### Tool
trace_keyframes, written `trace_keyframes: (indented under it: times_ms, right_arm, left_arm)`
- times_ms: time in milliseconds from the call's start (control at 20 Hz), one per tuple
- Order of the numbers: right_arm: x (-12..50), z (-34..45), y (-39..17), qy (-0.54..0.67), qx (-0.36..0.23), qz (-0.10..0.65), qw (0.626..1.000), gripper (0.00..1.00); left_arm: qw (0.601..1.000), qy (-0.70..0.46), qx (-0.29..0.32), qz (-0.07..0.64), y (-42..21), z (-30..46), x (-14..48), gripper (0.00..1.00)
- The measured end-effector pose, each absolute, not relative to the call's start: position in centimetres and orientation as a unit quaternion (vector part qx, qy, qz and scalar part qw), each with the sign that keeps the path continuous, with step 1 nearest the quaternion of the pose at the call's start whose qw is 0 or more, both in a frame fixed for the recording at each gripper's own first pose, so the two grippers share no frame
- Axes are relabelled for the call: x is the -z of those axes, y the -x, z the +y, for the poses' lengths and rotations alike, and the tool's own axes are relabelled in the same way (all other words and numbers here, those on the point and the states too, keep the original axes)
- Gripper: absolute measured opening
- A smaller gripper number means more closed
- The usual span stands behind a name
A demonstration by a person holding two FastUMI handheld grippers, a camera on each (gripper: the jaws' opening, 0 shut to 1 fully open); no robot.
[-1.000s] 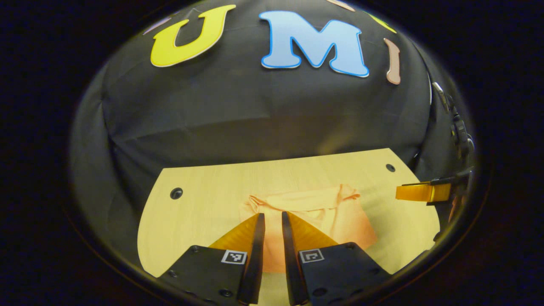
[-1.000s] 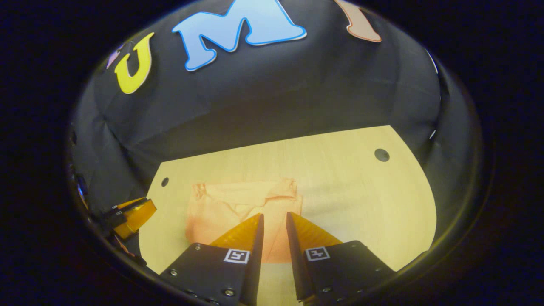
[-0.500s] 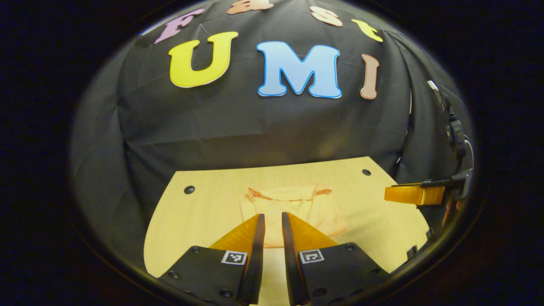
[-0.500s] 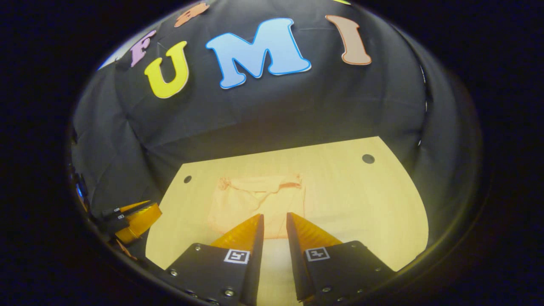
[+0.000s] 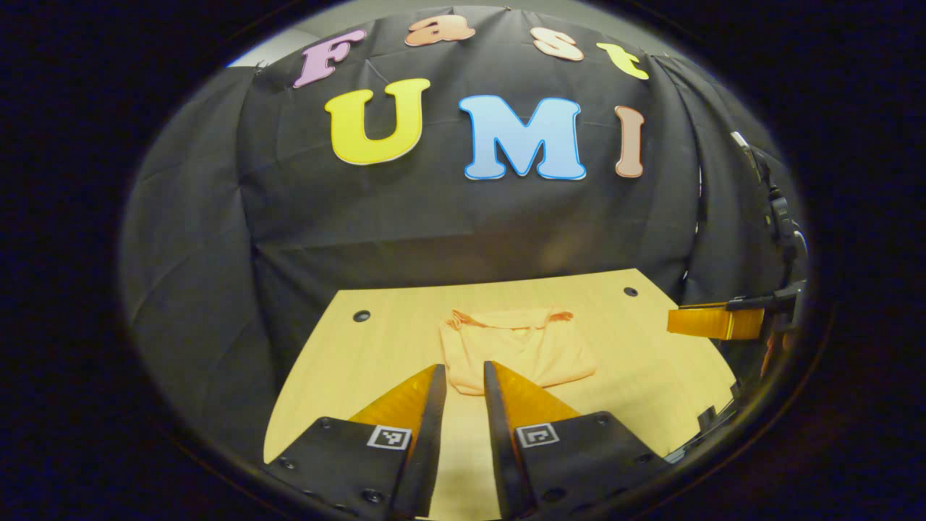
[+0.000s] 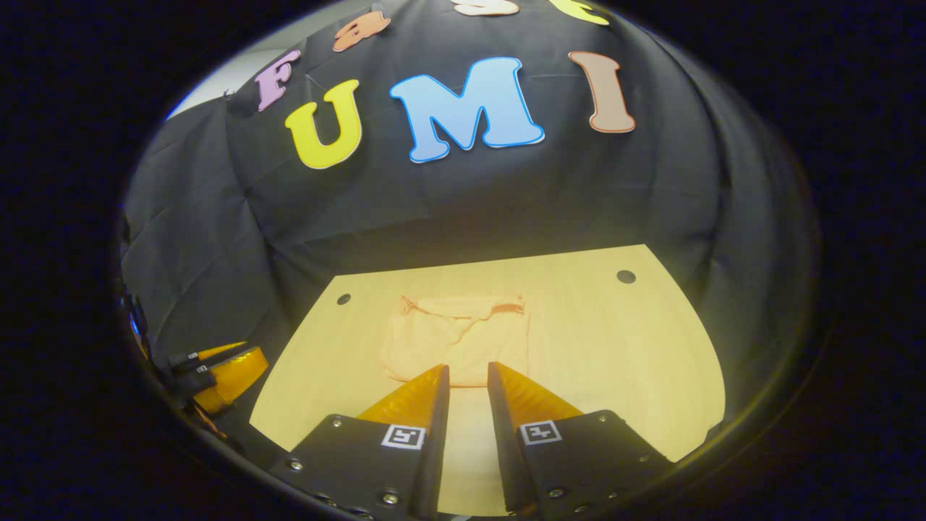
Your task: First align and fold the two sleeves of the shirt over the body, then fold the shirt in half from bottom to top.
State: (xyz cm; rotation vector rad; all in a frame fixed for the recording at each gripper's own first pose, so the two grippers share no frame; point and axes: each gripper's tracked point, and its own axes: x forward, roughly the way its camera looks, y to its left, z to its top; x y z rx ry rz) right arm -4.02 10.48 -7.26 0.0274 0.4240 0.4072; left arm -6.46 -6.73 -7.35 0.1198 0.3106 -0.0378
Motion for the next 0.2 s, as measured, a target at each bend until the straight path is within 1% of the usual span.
trace_keyframes:
  times_ms: [50,100,150,200]
  right_arm:
    - [7.3,10.4,4.3,-0.01,-0.202,0.204,0.958,0.25]
    - [7.2,10.3,4.7,-0.007,-0.204,0.199,0.958,0.34]
    - [7.3,10.2,5.0,-0.003,-0.207,0.195,0.959,0.35]
    - [7.3,10.2,5.3,0.001,-0.207,0.191,0.959,0.35]
  left_arm:
    - [0.987,-0.063,0.014,0.147,7.1,-6.4,6.9,0.51]
    - [0.988,-0.067,0.009,0.139,7.6,-5.9,6.4,0.43]
    - [0.989,-0.069,0.008,0.134,8.0,-5.6,6.0,0.51]
    - [0.989,-0.071,0.004,0.129,8.5,-5.4,5.9,0.51]
